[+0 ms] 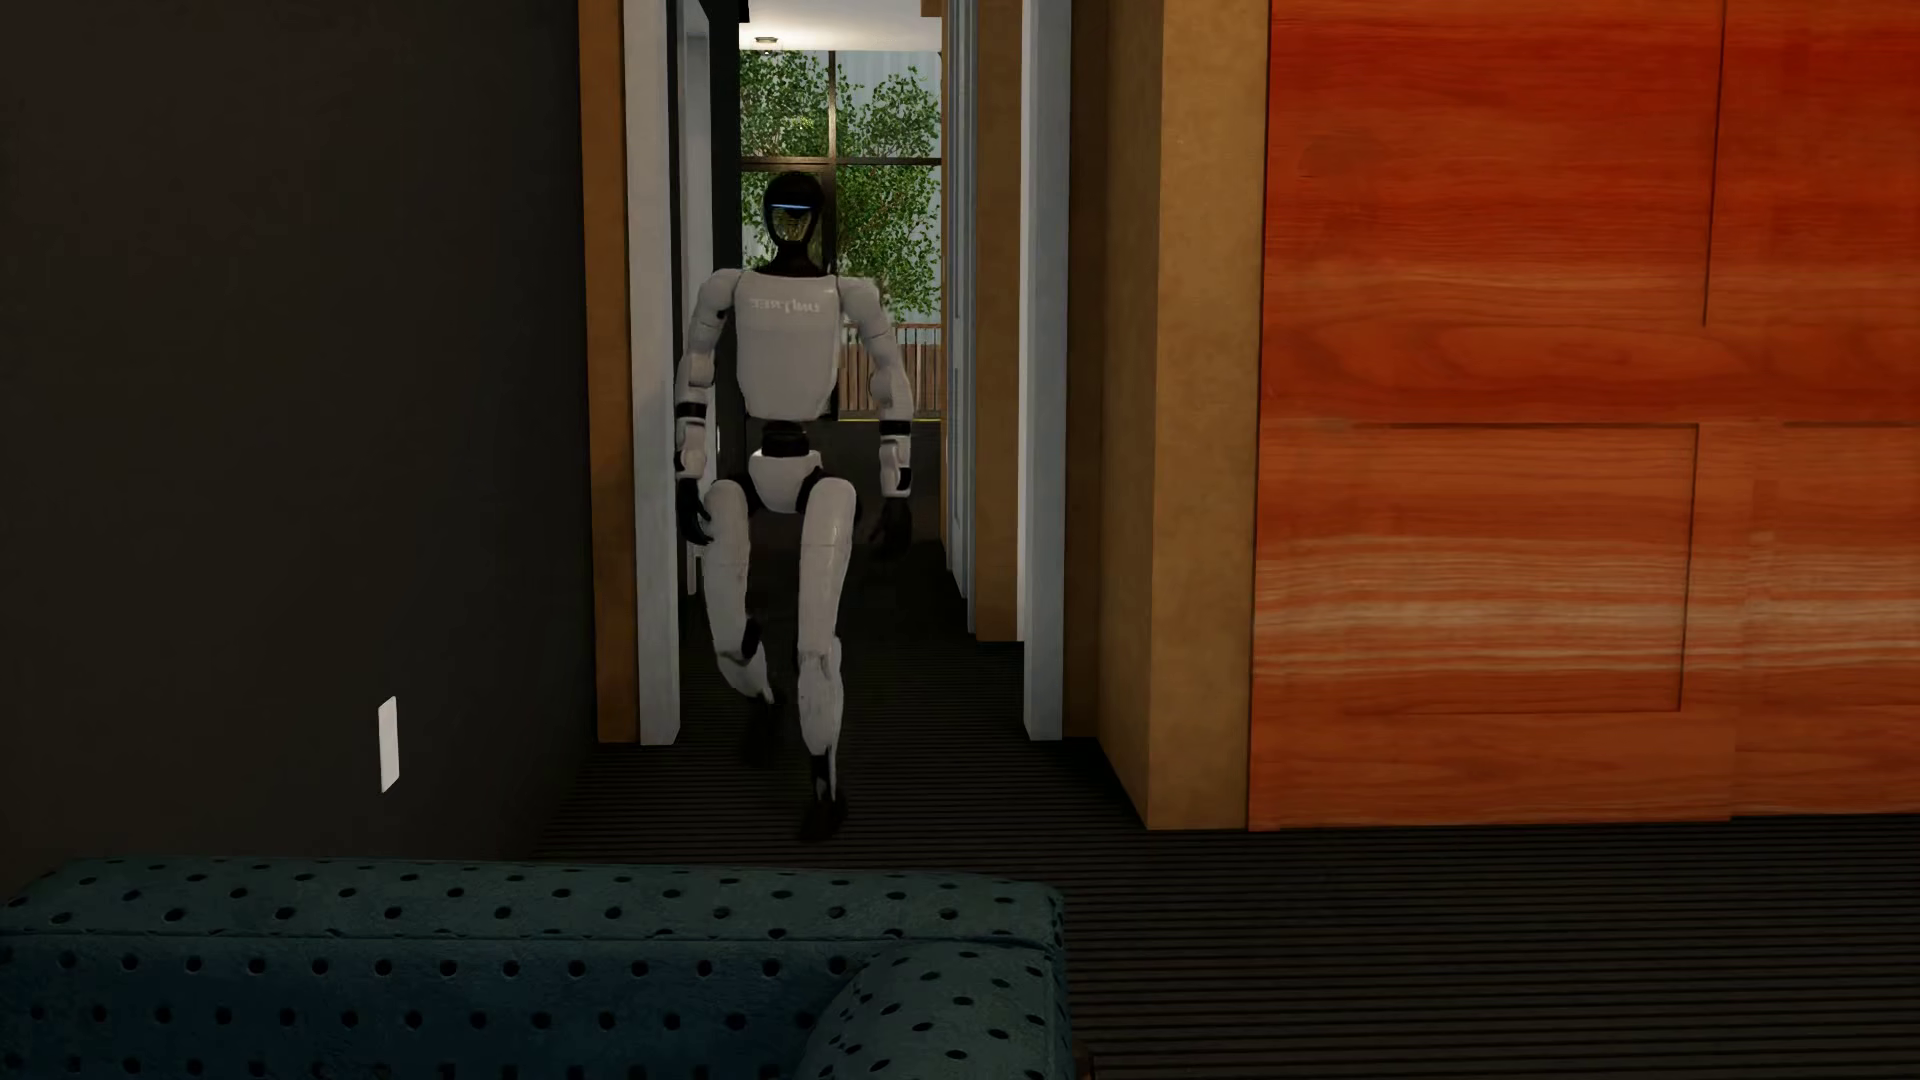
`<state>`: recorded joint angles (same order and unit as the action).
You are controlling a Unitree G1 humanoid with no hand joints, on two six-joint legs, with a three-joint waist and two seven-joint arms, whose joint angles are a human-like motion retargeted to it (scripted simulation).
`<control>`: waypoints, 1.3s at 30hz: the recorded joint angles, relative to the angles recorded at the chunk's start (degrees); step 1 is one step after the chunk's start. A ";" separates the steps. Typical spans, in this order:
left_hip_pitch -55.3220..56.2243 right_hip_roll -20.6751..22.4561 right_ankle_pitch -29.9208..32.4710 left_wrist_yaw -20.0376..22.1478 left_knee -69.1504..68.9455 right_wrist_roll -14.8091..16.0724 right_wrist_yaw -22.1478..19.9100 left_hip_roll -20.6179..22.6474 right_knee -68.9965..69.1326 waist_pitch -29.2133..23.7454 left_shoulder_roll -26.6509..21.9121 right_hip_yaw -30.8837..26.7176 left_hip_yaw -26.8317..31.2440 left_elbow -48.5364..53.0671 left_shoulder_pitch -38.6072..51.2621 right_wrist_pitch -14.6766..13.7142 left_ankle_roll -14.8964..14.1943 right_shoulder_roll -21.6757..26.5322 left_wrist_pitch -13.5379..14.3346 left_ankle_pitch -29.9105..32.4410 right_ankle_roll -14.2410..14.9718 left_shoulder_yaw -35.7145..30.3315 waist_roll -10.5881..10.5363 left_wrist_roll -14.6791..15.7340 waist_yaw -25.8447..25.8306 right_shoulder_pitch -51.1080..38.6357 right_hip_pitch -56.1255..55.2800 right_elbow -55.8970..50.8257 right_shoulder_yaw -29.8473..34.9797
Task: Circle the corner
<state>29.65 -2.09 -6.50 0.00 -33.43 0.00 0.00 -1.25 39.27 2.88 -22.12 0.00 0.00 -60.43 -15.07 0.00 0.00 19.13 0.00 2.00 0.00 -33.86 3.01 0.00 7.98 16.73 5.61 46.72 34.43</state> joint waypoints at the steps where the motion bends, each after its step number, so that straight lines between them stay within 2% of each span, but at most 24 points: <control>1: -0.87 -1.60 1.80 0.00 -0.01 0.00 0.00 2.14 7.61 0.70 -0.51 0.00 0.00 2.54 0.45 0.00 0.00 -0.97 0.00 -2.74 0.00 7.18 1.67 0.00 1.21 1.30 -5.23 0.22 -1.92; 3: -6.51 -2.57 -0.19 0.00 1.03 0.00 0.00 4.11 24.30 -0.37 -1.54 0.00 0.00 11.46 1.91 0.00 0.00 1.13 0.00 -7.33 0.00 9.66 2.06 0.00 3.31 0.91 -14.09 -1.73 1.19; 5: -12.47 -3.94 0.48 0.00 2.38 0.00 0.00 5.72 32.83 -0.83 -1.84 0.00 0.00 20.58 2.82 0.00 0.00 3.53 0.00 -8.88 0.00 11.77 0.65 0.00 0.34 -0.65 -19.97 -2.56 1.10; 7: -16.05 -4.38 7.21 0.00 2.29 0.00 0.00 6.65 32.17 -0.80 -1.46 0.00 0.00 26.24 4.54 0.00 0.00 4.94 0.00 -9.78 0.00 13.64 -1.28 0.00 -3.41 -1.50 -25.78 -1.72 -4.29; 9: -19.98 -3.49 15.43 0.00 2.55 0.00 0.00 7.07 23.67 -1.51 -1.16 0.00 0.00 30.12 6.22 0.00 0.00 6.23 0.00 -11.23 0.00 14.10 -2.74 0.00 -4.85 -2.18 -30.62 -1.02 -9.28; 10: -21.98 -2.89 16.92 0.00 2.77 0.00 0.00 7.02 17.97 -1.85 -1.18 0.00 0.00 31.70 6.62 0.00 0.00 6.88 0.00 -12.06 0.00 13.98 -3.20 0.00 -5.16 -2.61 -32.39 -0.83 -10.22; 12: -25.87 -1.96 13.38 0.00 3.26 0.00 0.00 6.38 6.25 -2.22 -1.66 0.00 0.00 33.32 6.36 0.00 0.00 7.79 0.00 -13.67 0.00 13.04 -3.67 0.00 -6.21 -3.30 -34.26 -0.67 -9.48; 14: -29.19 -1.32 4.81 0.00 3.57 0.00 0.00 5.21 -4.82 -2.25 -1.92 0.00 0.00 30.69 5.39 0.00 0.00 7.84 0.00 -15.16 0.00 11.42 -4.04 0.00 -7.86 -3.05 -33.50 -0.73 -8.26; 16: -31.47 -0.99 -2.38 0.00 3.15 0.00 0.00 3.93 -11.54 -1.97 -1.43 0.00 0.00 23.13 4.36 0.00 0.00 7.00 0.00 -16.49 0.00 9.77 -4.47 0.00 -9.75 -1.74 -31.71 -0.80 -8.23; 18: -33.02 -0.29 -3.86 0.00 2.21 0.00 0.00 2.52 -12.09 -1.30 -0.91 0.00 0.00 13.48 2.79 0.00 0.00 5.45 0.00 -17.01 0.00 8.86 -4.54 0.00 -10.94 0.07 -30.18 -0.21 -7.89; 20: -33.42 1.13 0.33 0.00 0.82 0.00 0.00 1.22 -7.55 -0.16 -0.77 0.00 0.00 4.54 0.60 0.00 0.00 3.45 0.00 -13.75 0.00 8.88 -4.42 0.00 -10.10 1.54 -30.69 2.03 -5.90; 22: -31.10 2.37 1.65 0.00 -4.11 0.00 0.00 -0.07 -4.99 0.67 -0.67 0.00 0.00 -1.19 -2.15 0.00 0.00 1.68 0.00 -2.75 0.00 10.17 -4.94 0.00 -7.31 2.01 -30.26 5.28 -1.90; 23: -27.45 2.80 0.96 0.00 -9.76 0.00 0.00 -0.86 -5.84 1.05 -0.81 0.00 0.00 -2.35 -3.36 0.00 0.00 1.22 0.00 4.53 0.00 10.19 -5.31 0.00 -6.40 2.17 -28.64 6.07 0.10; 24: -22.24 3.15 0.21 0.00 -18.14 0.00 0.00 -1.75 -7.43 1.29 -1.07 0.00 0.00 -2.37 -4.19 0.00 0.00 1.17 0.00 8.49 0.00 9.71 -5.82 0.00 -5.73 2.58 -26.55 5.73 1.21; 25: -16.60 3.42 -0.50 0.00 -28.28 0.00 0.00 -2.54 -8.88 1.20 -1.37 0.00 0.00 -1.39 -4.57 0.00 0.00 1.58 0.00 6.57 0.00 9.18 -6.37 0.00 -4.82 3.19 -24.42 4.39 1.47; 27: -7.32 3.53 -1.87 0.00 -47.74 0.00 0.00 -3.39 -10.27 0.13 -1.66 0.00 0.00 2.13 -4.30 0.00 0.00 3.24 0.00 -7.45 0.00 8.93 -6.66 0.00 -1.79 3.83 -20.57 1.77 1.31; 28: -3.78 3.20 -2.68 0.00 -57.91 0.00 0.00 -3.55 -10.80 -0.49 -1.47 0.00 0.00 3.90 -3.87 0.00 0.00 4.19 0.00 -12.41 0.00 9.38 -6.28 0.00 0.04 3.45 -18.64 1.79 1.49; 31: 4.04 1.78 -5.98 0.00 -48.25 0.00 0.00 -3.24 -11.93 -1.51 -0.32 0.00 0.00 8.44 -2.60 0.00 0.00 6.69 0.00 -15.37 0.00 11.94 -4.48 0.00 4.06 0.86 -13.06 5.69 1.60; 34: 8.35 1.26 -8.69 0.00 -55.01 0.00 0.00 -3.65 -11.74 -1.71 0.53 0.00 0.00 12.15 -1.57 0.00 0.00 9.21 0.00 -15.07 0.00 12.58 -2.58 0.00 5.72 -0.77 -9.53 7.54 -1.76; 39: 5.72 2.58 -16.03 0.00 -12.86 0.00 0.00 -4.55 -11.89 -1.91 0.08 0.00 0.00 11.47 -0.28 0.00 0.00 11.41 0.00 -6.24 0.00 11.65 -0.63 0.00 5.50 -3.97 -2.70 7.18 -6.19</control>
<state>35.37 0.49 -22.53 0.00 -46.29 0.00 0.00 -5.80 27.38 0.96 -22.04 0.00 0.00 -48.96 -15.35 0.00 0.00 30.54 0.00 -4.24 0.00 -22.21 2.37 0.00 13.49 12.76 2.91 53.90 28.24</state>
